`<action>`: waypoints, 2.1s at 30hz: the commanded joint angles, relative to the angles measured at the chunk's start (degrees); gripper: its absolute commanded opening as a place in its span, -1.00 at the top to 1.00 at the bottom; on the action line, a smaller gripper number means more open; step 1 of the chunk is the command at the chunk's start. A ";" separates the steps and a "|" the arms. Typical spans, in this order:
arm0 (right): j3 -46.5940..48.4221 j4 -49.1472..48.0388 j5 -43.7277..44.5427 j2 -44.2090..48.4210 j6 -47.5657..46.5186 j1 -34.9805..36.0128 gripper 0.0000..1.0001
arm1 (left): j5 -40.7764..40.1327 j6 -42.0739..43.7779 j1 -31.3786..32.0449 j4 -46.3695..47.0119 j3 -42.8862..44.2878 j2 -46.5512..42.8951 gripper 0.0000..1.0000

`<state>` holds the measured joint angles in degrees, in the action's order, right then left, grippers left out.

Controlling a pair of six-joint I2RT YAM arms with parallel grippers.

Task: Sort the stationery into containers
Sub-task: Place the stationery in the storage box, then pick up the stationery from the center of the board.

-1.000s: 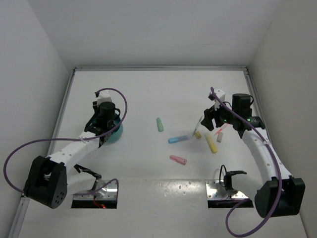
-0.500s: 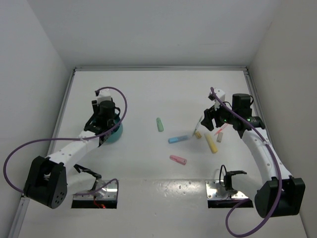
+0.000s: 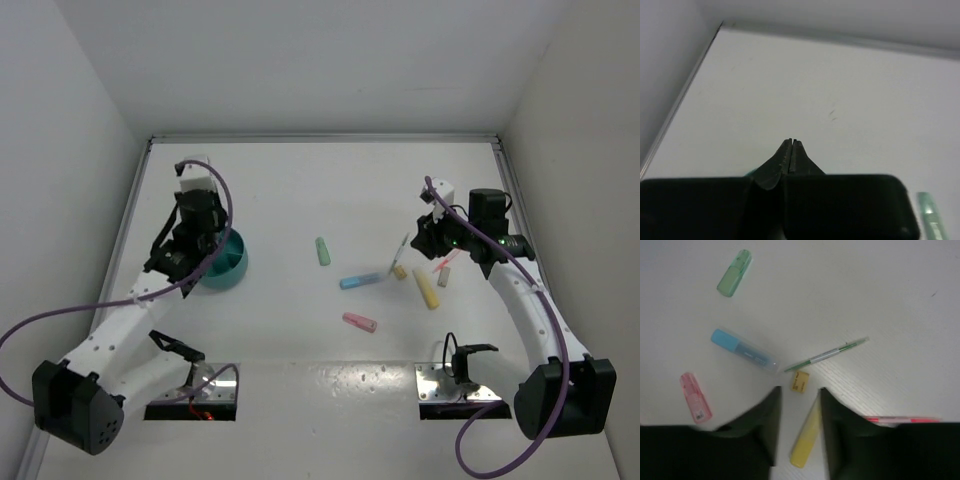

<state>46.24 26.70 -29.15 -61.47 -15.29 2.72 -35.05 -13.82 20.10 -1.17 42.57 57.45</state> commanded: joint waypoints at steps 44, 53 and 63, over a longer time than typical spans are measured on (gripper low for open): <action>4.30 -3.41 16.67 -5.41 6.68 0.35 0.31 | 16.94 -34.69 21.12 -41.02 53.67 64.10 -0.01; 4.30 -3.41 16.67 -5.41 6.68 0.35 0.31 | 18.26 -36.44 19.37 -41.55 54.73 66.56 -0.01; 4.30 -3.41 16.67 -4.88 6.68 0.35 0.31 | 21.24 -37.59 19.37 -42.07 55.87 68.58 -0.01</action>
<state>48.14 25.34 -13.32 -67.68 -9.17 2.79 -15.46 -50.24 39.75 -42.74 96.51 125.60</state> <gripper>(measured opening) 0.342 0.503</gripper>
